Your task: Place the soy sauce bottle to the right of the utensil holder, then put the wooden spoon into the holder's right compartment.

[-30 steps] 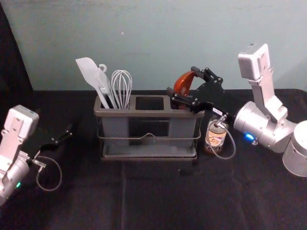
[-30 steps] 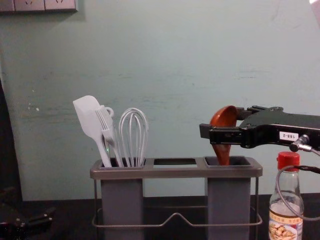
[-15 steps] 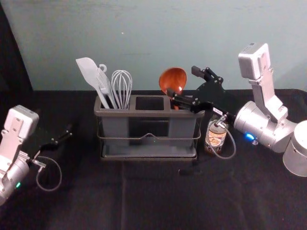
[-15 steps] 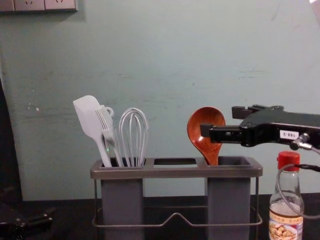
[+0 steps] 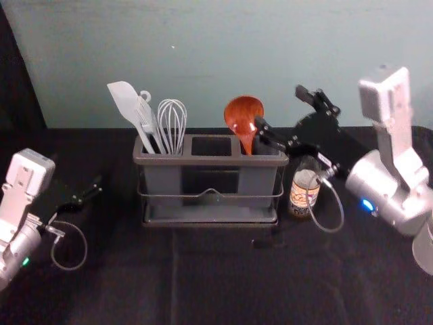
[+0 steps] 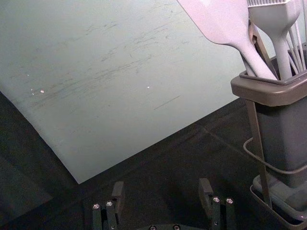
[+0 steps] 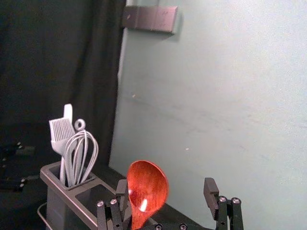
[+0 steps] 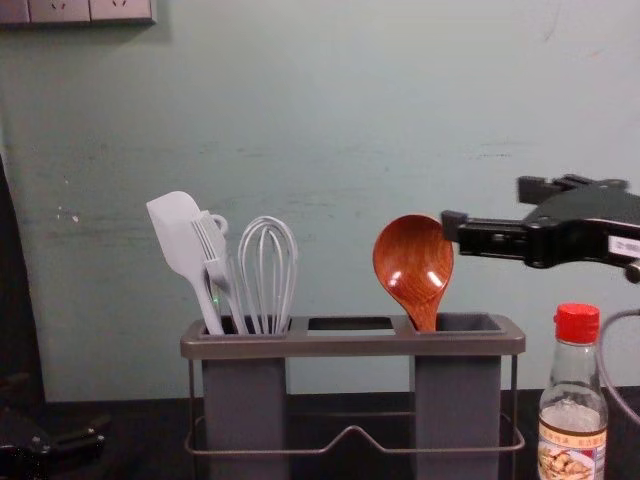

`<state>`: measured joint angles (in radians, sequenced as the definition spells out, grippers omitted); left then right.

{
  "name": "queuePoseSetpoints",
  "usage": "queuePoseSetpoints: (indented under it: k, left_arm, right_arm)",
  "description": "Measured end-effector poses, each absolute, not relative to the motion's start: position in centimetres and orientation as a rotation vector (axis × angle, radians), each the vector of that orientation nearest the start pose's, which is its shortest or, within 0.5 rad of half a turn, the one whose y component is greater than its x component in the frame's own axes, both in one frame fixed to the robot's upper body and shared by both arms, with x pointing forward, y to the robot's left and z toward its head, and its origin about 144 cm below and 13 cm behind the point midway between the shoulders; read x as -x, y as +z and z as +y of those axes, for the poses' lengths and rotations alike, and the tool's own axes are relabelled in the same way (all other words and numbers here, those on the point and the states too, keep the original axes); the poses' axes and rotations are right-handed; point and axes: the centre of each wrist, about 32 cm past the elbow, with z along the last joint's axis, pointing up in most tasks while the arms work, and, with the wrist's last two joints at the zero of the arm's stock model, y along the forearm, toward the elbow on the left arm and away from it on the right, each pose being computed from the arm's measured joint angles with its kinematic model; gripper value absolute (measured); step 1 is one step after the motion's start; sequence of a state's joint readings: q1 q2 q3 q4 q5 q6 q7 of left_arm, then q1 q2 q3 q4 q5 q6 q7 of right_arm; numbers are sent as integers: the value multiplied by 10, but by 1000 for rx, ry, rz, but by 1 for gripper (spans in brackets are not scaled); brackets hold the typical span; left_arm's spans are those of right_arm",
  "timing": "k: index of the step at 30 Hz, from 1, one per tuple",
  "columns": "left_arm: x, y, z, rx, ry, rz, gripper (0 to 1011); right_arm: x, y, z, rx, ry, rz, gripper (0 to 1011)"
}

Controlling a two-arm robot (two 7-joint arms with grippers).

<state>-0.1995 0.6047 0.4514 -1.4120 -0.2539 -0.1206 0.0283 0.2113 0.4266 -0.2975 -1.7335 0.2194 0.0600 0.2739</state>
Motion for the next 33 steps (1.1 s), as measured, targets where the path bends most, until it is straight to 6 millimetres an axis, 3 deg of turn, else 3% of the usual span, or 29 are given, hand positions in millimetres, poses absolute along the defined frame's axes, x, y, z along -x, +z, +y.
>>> queuePoseSetpoints:
  k: [6,16,21,33]
  left_arm:
    - [-489,1140,310,-304,1248,-285,1011]
    - [-489,1140,310,-304,1248,-285,1011]
    - [-489,1140,310,-304,1248,-285,1011]
    - [-489,1140,310,-304,1248,-285,1011]
  right_arm:
    - [-465,1228,-247,-7,-1036,-340,1003]
    - [-422,1174,-250,-51,-1210,-394,1003]
    - [-411,1154,-249,-35,-1268,-378,1003]
    - [-404,1130,-248,34,-1287,-225,1003]
